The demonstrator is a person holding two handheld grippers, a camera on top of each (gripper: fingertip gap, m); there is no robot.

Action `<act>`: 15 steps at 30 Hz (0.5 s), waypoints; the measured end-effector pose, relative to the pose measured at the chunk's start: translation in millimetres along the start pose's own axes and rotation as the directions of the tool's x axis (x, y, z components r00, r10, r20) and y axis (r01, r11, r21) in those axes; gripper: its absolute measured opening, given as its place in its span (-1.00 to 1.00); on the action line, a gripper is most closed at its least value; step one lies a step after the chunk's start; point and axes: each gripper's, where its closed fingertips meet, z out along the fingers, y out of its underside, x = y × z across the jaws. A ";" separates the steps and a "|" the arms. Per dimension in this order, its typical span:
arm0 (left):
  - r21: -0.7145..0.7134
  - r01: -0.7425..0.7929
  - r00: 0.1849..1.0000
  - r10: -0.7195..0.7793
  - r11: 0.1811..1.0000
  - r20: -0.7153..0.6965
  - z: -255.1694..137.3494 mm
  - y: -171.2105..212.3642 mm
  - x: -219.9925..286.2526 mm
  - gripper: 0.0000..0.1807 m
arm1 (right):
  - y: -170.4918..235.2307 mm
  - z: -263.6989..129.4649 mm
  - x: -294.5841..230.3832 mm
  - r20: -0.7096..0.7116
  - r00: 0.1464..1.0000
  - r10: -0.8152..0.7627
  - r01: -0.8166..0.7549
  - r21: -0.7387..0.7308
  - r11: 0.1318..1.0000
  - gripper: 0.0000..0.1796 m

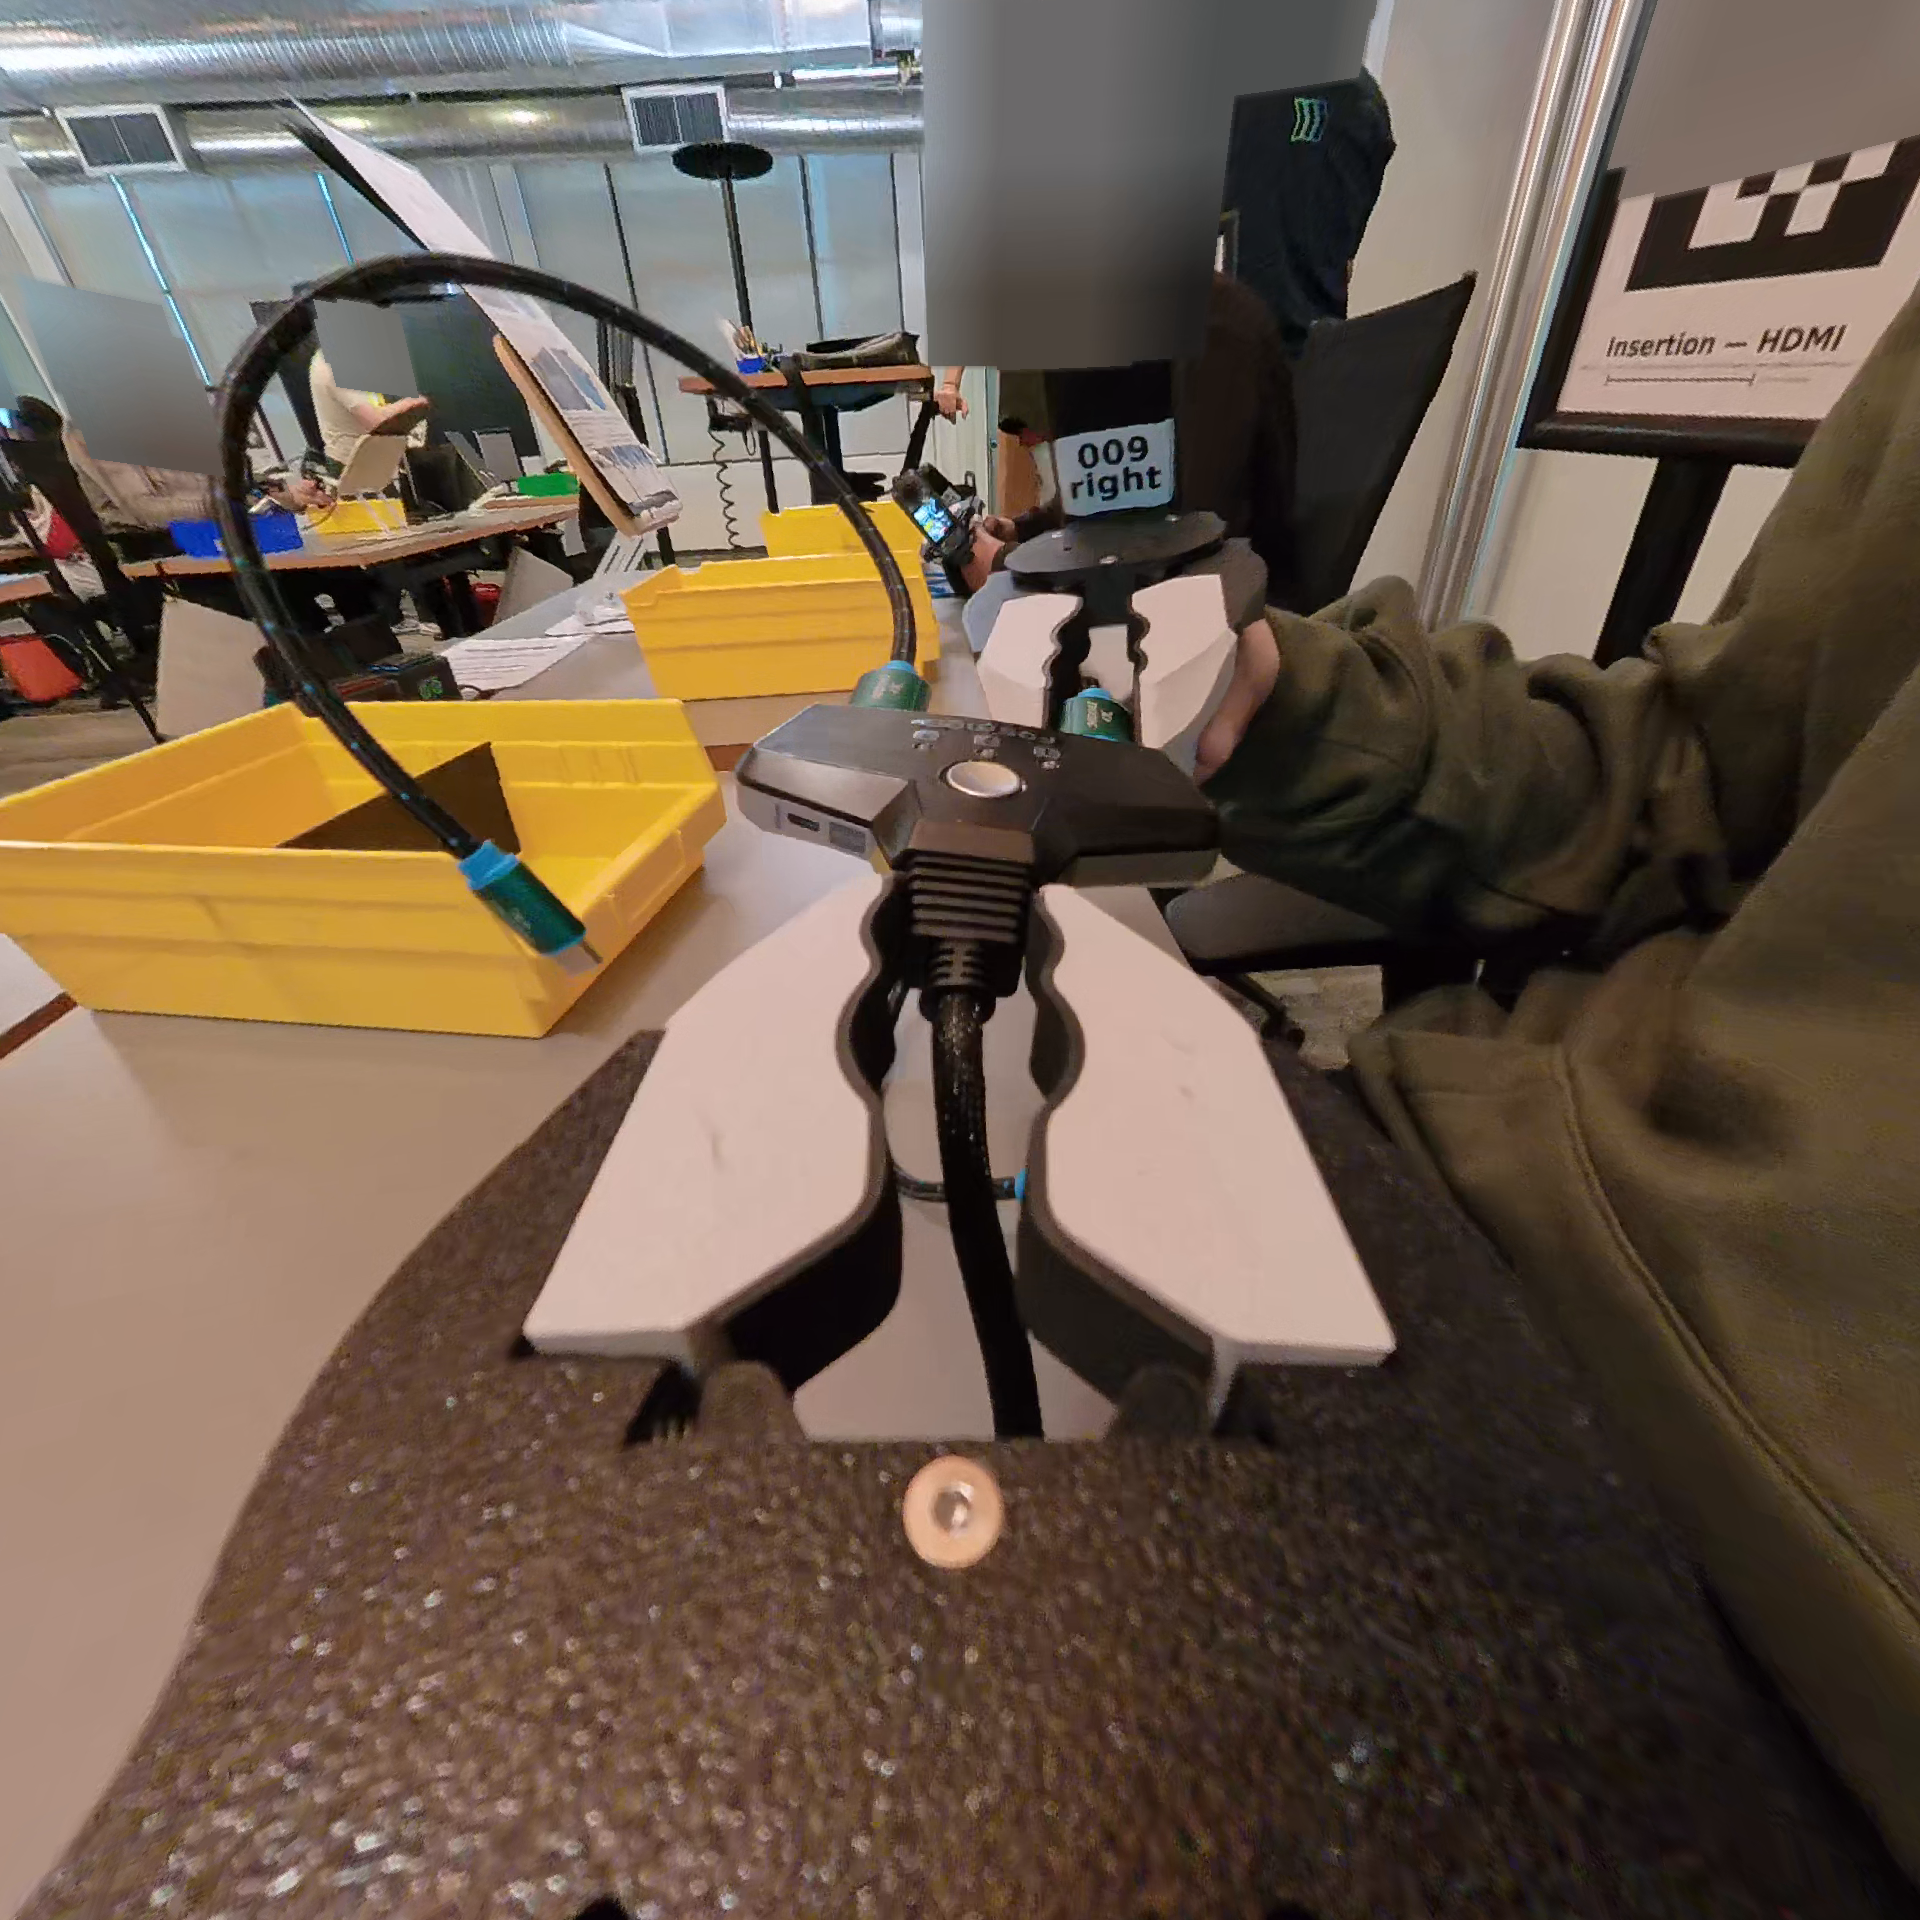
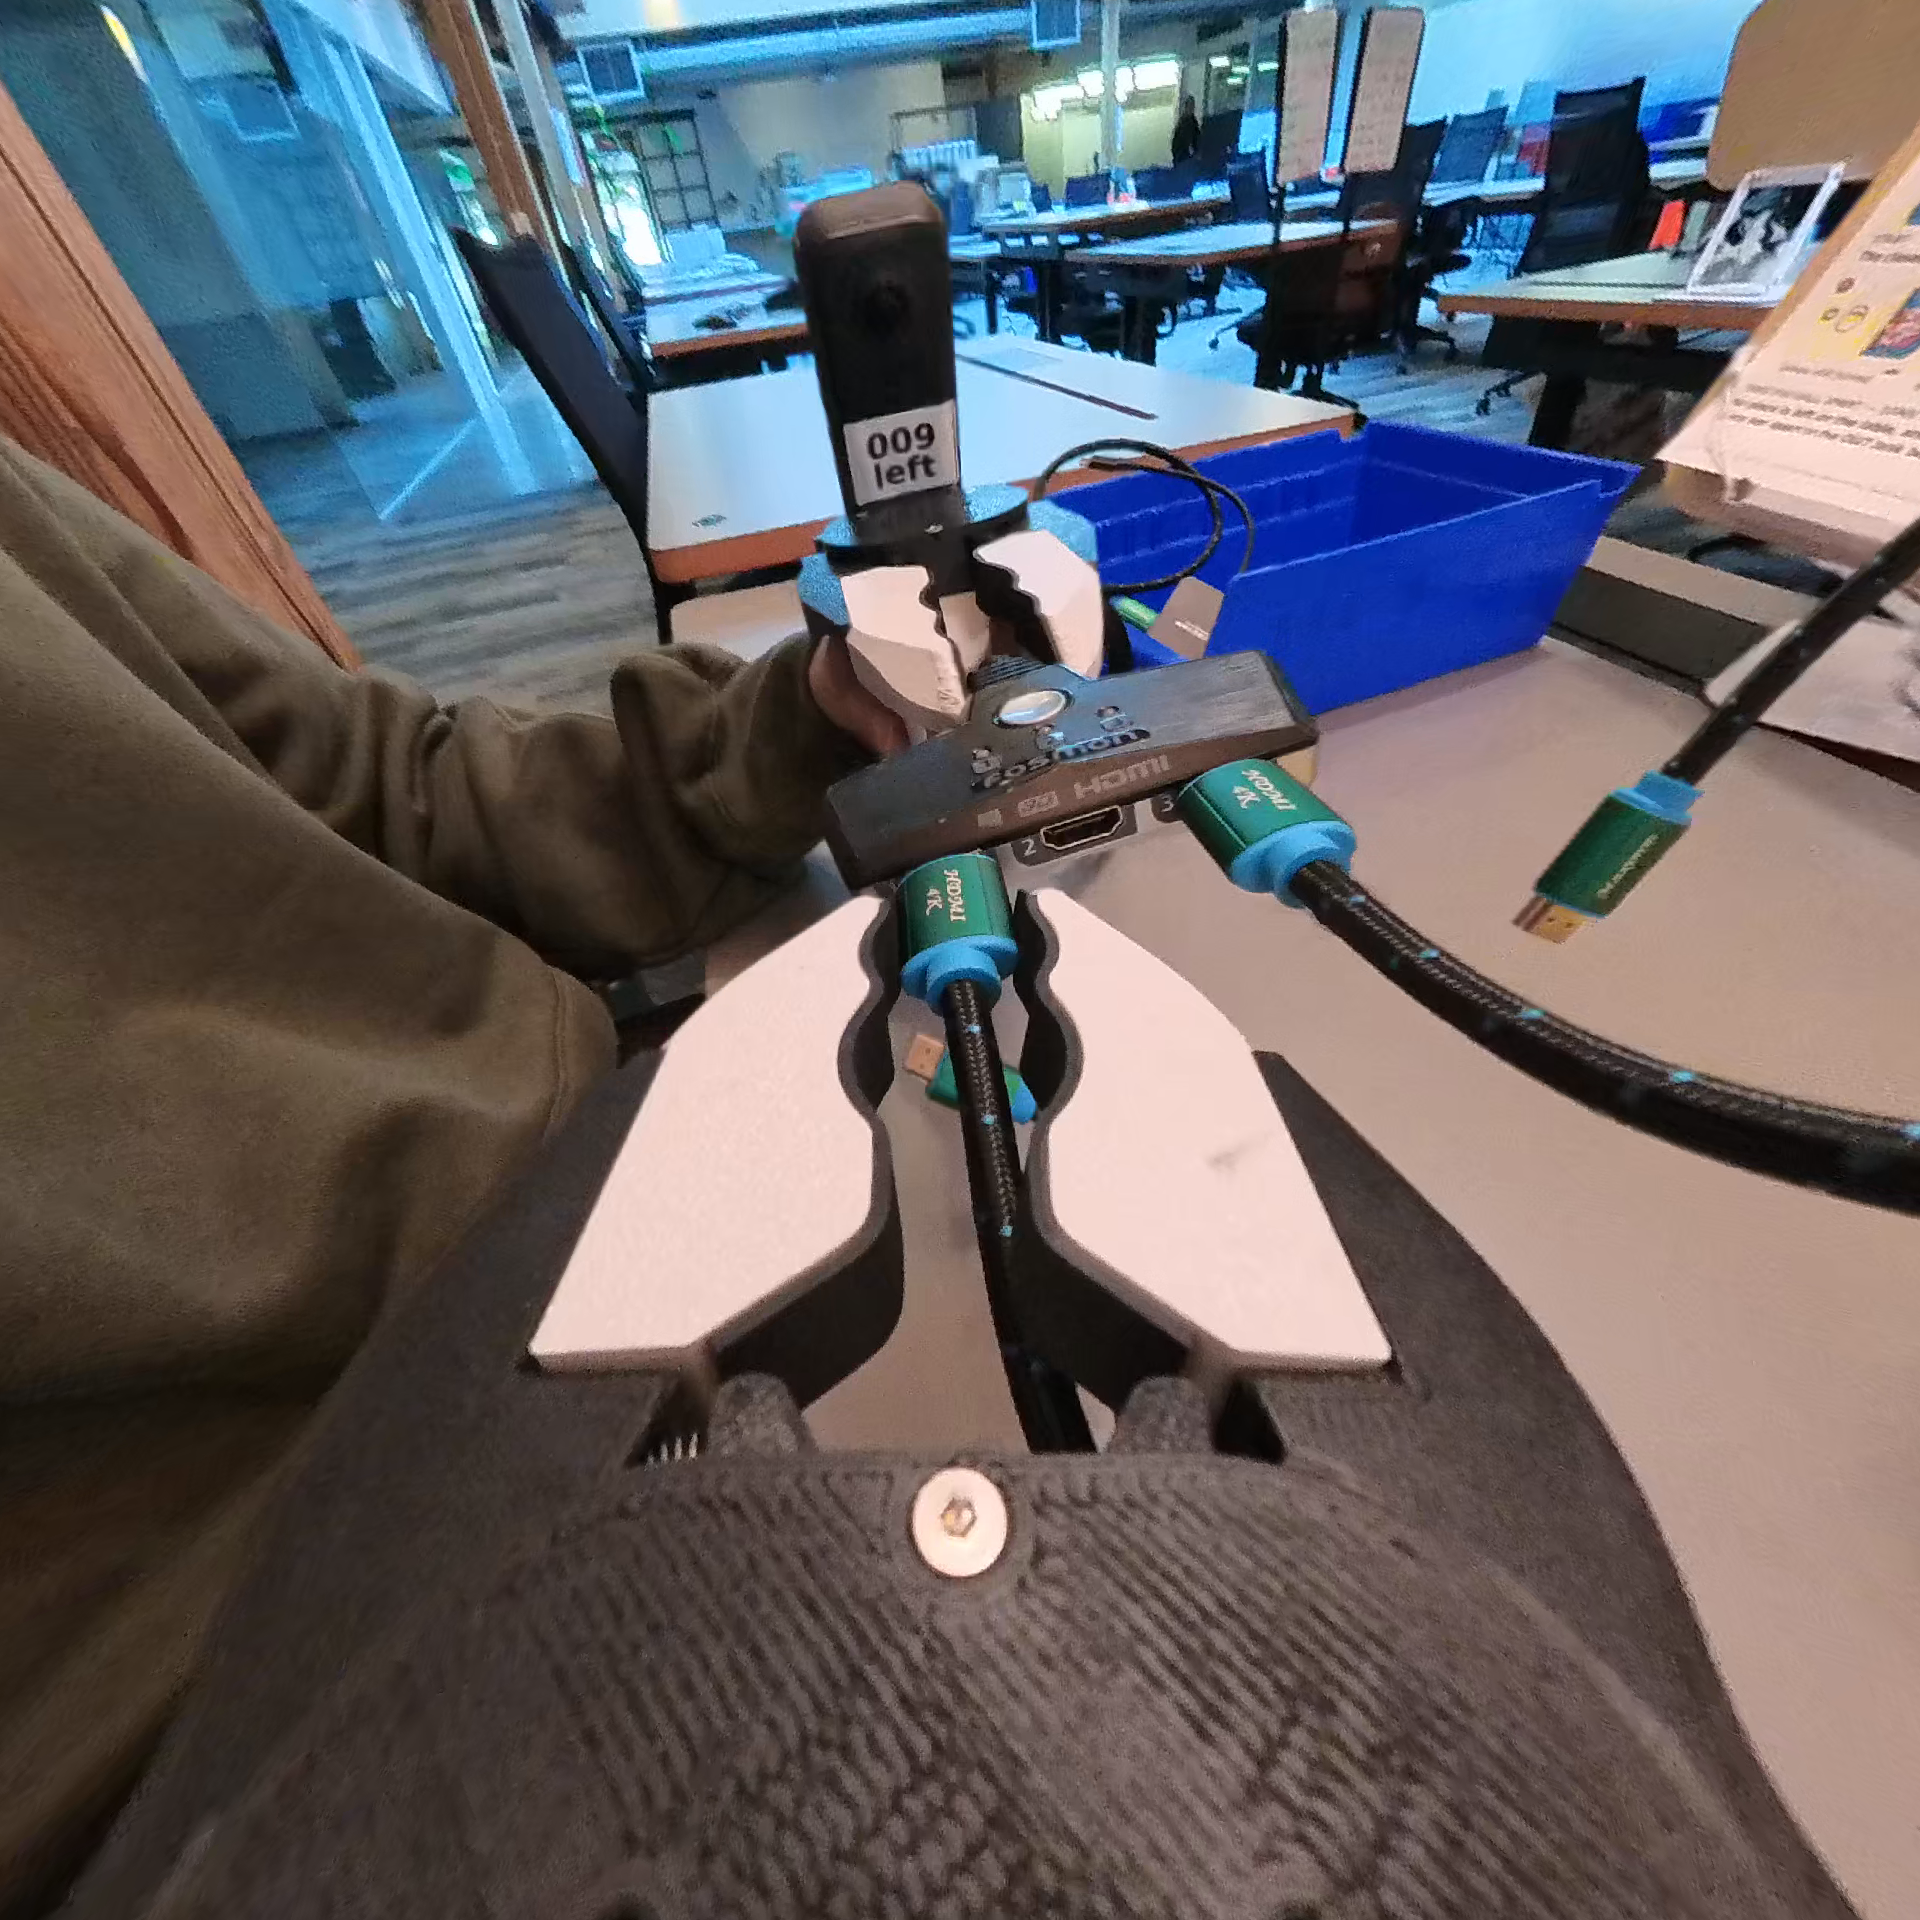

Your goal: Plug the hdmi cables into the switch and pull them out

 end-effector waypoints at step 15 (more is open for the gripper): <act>-0.009 0.086 0.995 -0.087 0.996 -0.041 1.9 2.4 3.5 -0.76 | -1.1 -5.4 0.3 0.029 0.999 -0.034 0.035 -0.053 0.998 -0.76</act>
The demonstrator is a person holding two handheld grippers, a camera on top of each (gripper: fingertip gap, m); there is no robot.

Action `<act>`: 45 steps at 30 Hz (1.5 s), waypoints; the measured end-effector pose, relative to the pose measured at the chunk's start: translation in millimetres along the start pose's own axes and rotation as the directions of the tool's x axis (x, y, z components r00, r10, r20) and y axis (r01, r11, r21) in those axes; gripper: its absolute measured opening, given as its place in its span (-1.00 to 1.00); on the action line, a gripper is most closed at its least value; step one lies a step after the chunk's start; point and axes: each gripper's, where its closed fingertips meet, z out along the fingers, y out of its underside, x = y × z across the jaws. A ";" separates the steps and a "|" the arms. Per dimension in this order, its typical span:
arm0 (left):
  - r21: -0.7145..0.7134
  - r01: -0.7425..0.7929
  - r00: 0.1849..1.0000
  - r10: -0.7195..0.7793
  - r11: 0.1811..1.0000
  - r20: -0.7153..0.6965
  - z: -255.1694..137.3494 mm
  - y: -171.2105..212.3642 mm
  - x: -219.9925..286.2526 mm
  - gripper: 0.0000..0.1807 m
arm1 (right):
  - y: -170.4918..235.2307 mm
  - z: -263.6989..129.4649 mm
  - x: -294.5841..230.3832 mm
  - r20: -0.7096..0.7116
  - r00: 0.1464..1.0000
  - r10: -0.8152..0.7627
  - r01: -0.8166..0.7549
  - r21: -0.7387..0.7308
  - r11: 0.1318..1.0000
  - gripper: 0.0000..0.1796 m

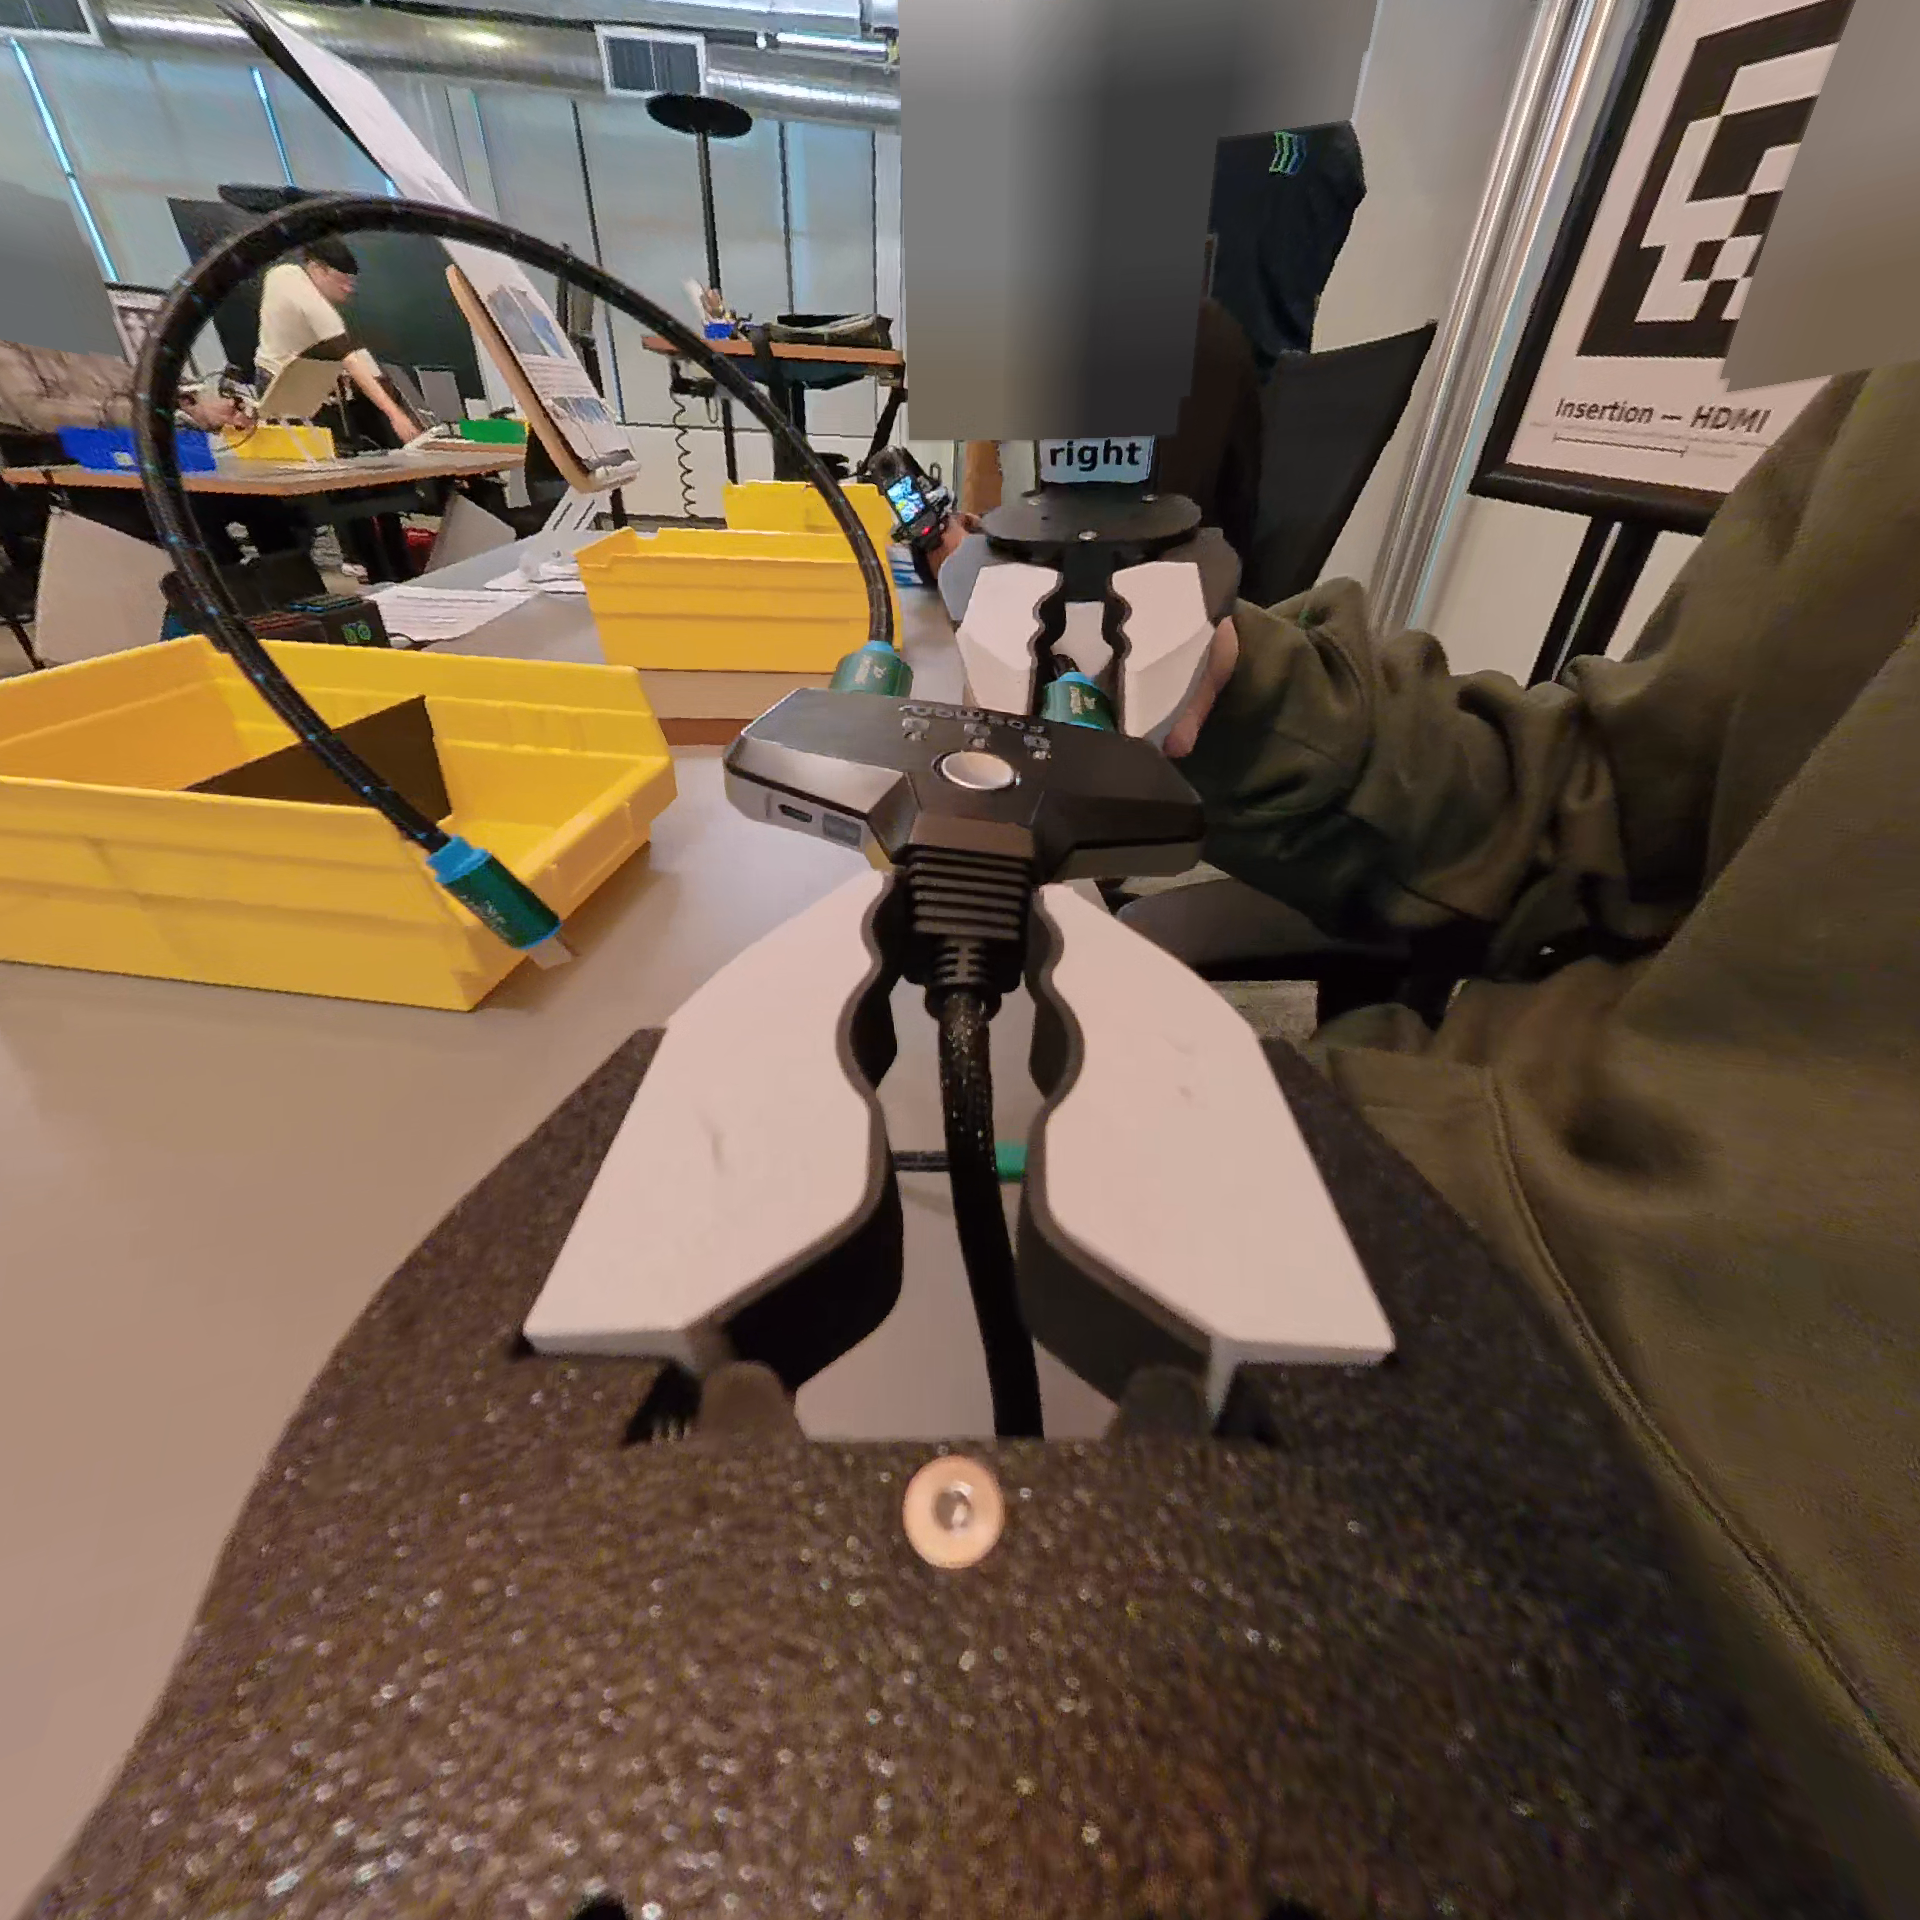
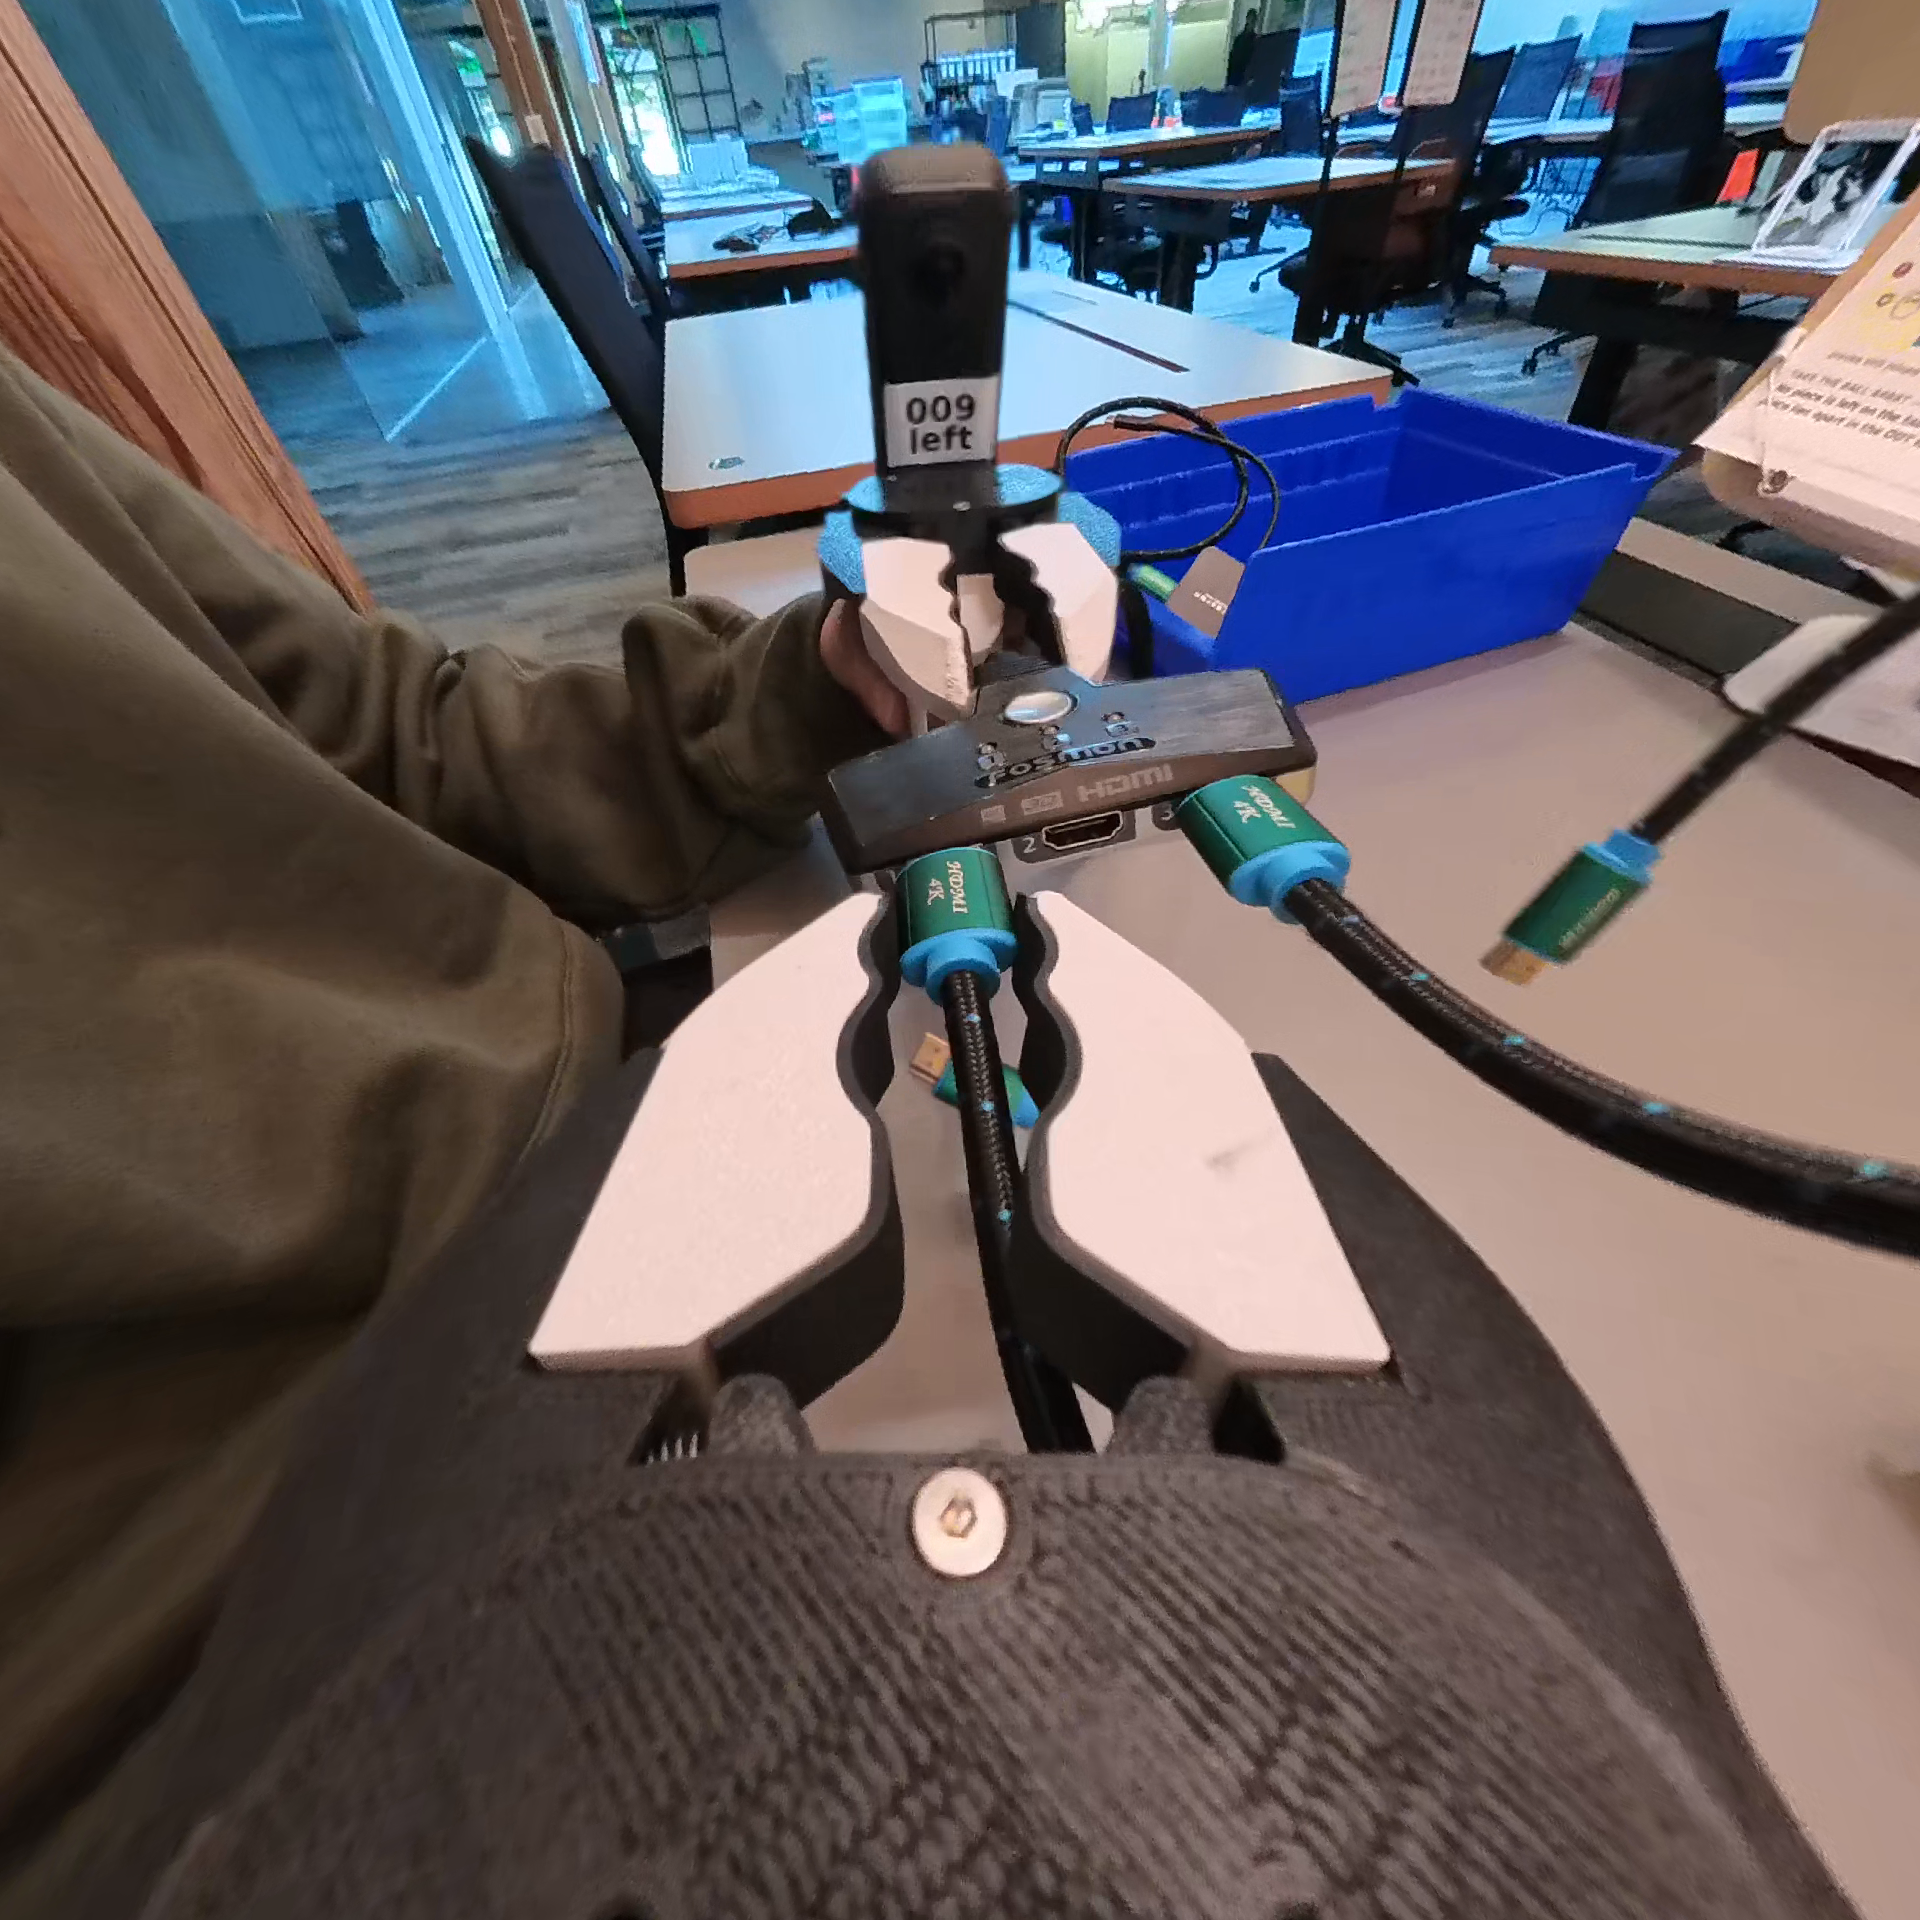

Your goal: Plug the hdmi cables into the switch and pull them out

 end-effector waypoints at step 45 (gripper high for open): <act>0.111 0.016 0.980 -0.037 0.994 0.195 -54.2 -29.5 -32.9 -0.76 | 84.3 -65.0 295.5 -0.616 0.778 0.120 -0.306 -0.207 0.929 -0.75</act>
